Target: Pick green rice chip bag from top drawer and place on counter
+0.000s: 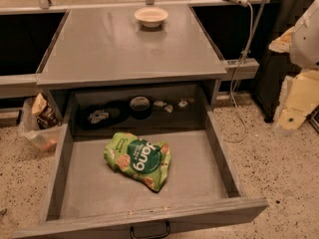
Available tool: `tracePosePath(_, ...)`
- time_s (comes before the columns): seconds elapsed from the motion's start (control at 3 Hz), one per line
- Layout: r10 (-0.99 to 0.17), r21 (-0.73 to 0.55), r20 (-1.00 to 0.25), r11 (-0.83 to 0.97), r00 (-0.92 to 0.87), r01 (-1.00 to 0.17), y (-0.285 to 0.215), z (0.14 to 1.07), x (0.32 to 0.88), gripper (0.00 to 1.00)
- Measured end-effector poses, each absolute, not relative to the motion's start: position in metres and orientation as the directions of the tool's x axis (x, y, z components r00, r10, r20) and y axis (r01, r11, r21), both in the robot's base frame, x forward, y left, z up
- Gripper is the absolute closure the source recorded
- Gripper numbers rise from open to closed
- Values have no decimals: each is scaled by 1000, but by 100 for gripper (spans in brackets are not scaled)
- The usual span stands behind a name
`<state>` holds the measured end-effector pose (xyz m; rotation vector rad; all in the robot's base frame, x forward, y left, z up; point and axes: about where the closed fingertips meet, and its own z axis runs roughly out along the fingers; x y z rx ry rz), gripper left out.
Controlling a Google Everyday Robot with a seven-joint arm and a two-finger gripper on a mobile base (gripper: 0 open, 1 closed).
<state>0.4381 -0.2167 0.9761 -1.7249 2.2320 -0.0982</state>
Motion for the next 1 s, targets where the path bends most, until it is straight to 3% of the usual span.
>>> tracePosePath(0.33,-955,-255,-206,264,-215,-930,-216,973,440,0)
tracePosePath(1.0,-941,-218,-284,249,-183,-943,-204,858,459,0)
